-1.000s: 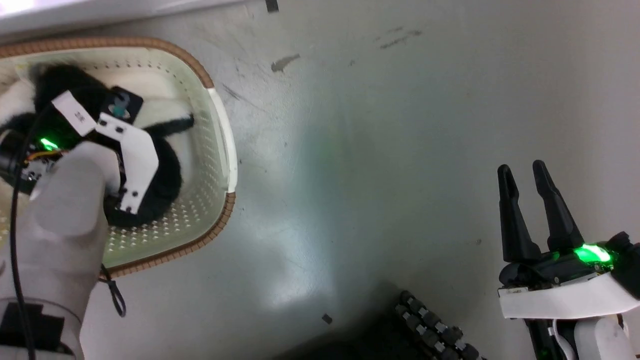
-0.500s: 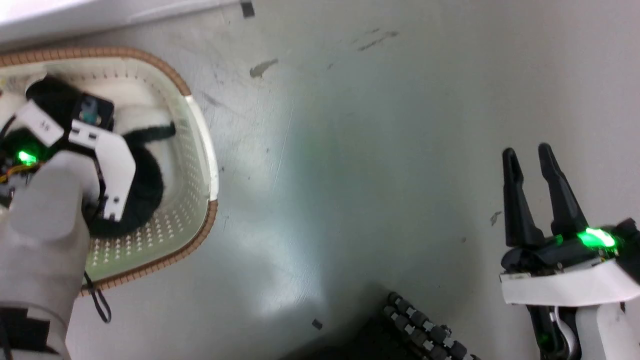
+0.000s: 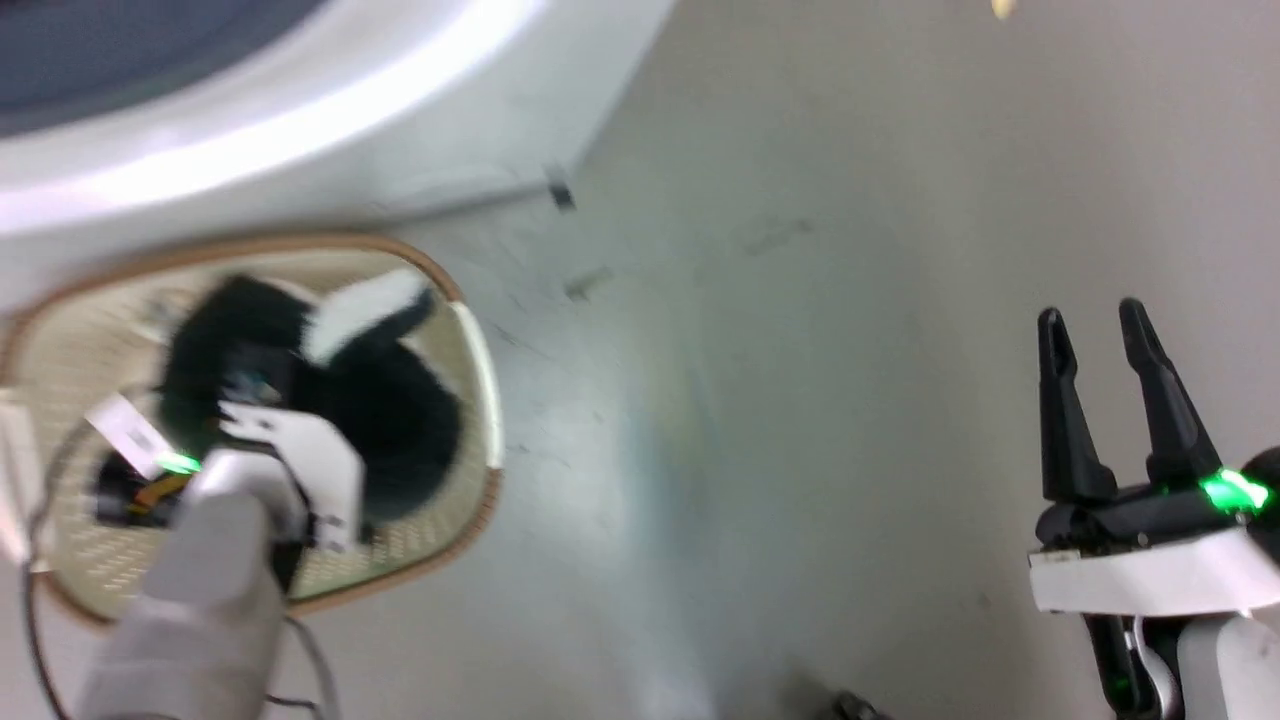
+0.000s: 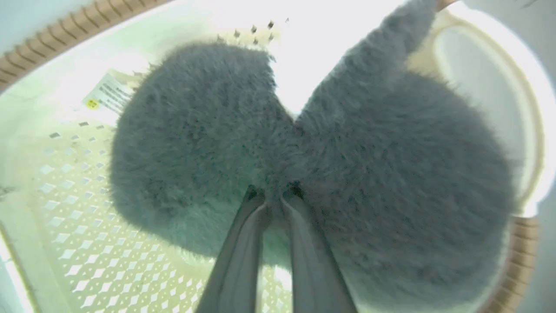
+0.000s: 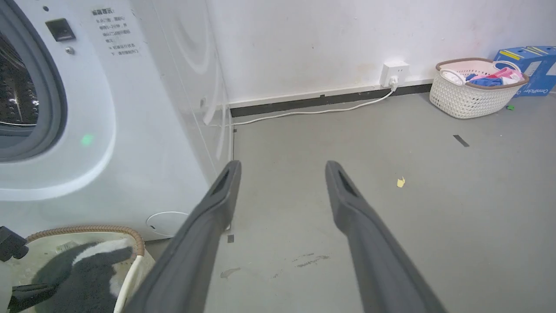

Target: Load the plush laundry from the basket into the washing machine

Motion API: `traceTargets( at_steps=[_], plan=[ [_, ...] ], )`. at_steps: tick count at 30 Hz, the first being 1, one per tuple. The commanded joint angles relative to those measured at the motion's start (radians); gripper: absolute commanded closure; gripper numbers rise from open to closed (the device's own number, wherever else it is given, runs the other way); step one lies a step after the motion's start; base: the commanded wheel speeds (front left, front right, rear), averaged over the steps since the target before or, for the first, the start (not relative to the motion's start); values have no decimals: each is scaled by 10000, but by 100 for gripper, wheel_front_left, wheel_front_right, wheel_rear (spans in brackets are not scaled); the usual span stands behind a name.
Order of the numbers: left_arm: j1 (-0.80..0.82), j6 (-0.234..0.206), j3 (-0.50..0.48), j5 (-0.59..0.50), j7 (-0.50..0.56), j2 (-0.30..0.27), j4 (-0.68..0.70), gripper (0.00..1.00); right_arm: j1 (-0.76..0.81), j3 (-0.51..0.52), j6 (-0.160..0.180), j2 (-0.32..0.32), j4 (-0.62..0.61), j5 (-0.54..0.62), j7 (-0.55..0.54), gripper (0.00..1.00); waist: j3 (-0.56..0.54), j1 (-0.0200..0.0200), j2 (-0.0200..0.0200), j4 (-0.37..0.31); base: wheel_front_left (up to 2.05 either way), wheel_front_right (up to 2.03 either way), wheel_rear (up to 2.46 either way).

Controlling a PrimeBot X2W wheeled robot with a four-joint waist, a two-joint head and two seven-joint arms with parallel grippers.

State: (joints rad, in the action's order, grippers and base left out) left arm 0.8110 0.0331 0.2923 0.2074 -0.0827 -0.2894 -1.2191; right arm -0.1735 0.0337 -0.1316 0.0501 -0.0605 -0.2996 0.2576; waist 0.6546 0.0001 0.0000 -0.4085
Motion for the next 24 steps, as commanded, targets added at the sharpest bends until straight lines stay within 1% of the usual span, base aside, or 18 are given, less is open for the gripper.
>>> traceTargets(
  at_steps=[1,6,9,12,16,21,22,24],
  plan=[
    [-214,69,-6,61,-280,139,41,100,177,73,9,1,20,123,42,0,-1182,-1,0,913,0,0,0],
    [-851,341,-27,341,-1371,754,95,100,538,220,9,1,47,511,42,0,-2293,-1,0,1625,0,0,0],
    [-1175,453,-47,464,-1676,998,400,100,690,262,9,1,22,668,42,0,-2751,-1,0,1997,0,0,0],
    [-1551,467,-121,559,-1773,1140,959,100,795,242,9,1,7,799,42,0,-3116,-1,0,2267,0,0,0],
    [-2291,301,-485,646,-1785,1100,2672,100,896,285,9,1,9,875,42,0,-3459,-1,0,2471,0,0,0],
    [-3338,19,-990,458,-1788,1030,5339,100,1000,343,9,1,-20,895,42,0,-3628,-1,0,2574,0,0,0],
    [-3804,-110,-1337,343,-1788,1031,6839,100,1009,334,9,1,-30,874,42,0,-3612,-1,0,2553,0,0,0],
    [-4022,-225,-1650,284,-1789,1013,7802,100,983,317,9,1,-45,782,42,0,-3539,-1,0,2465,0,0,0]
  ],
)
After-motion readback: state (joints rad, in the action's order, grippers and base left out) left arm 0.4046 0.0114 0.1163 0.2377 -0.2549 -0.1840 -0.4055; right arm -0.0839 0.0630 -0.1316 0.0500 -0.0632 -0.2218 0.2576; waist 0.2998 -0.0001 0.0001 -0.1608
